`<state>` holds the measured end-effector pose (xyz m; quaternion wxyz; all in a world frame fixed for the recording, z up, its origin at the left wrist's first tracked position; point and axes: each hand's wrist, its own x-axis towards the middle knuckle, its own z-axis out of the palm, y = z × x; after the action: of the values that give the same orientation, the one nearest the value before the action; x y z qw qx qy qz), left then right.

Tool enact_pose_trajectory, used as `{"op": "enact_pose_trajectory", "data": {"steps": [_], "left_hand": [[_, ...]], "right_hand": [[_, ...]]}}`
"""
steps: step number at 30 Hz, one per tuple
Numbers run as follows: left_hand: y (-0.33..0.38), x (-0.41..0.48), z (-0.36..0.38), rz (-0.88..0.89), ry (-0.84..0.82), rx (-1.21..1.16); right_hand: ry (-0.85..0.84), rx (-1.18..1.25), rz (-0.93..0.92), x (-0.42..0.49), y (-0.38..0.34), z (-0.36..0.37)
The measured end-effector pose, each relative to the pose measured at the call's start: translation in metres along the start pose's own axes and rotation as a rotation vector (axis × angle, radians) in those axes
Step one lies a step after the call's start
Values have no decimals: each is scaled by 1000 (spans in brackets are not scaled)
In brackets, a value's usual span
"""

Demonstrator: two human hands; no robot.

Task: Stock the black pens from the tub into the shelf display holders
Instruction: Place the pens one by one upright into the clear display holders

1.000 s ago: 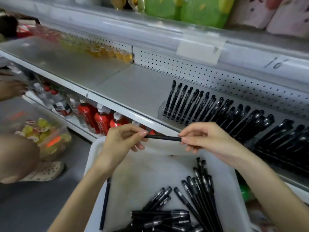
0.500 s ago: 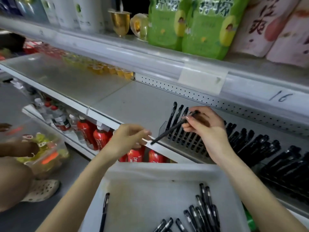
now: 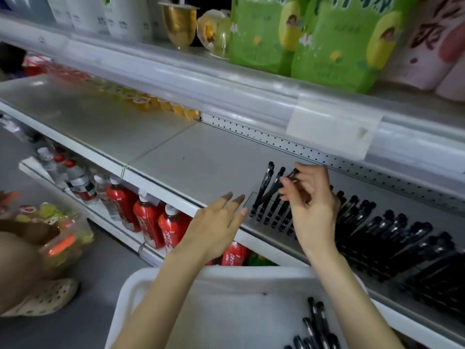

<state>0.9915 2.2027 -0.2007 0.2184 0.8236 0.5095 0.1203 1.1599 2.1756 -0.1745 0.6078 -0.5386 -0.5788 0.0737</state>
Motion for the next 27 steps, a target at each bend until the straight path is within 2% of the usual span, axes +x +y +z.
{"op": "enact_pose_trajectory", "data": {"steps": [9, 15, 27], "left_hand": [[-6, 6, 6, -18, -41, -10], [-7, 5, 5, -14, -54, -31], [-9, 6, 8, -21, -69, -82]], "right_hand": [[-86, -127, -173, 2, 19, 12], [-119, -103, -121, 7, 14, 14], [-132, -256, -204, 9, 7, 20]]}}
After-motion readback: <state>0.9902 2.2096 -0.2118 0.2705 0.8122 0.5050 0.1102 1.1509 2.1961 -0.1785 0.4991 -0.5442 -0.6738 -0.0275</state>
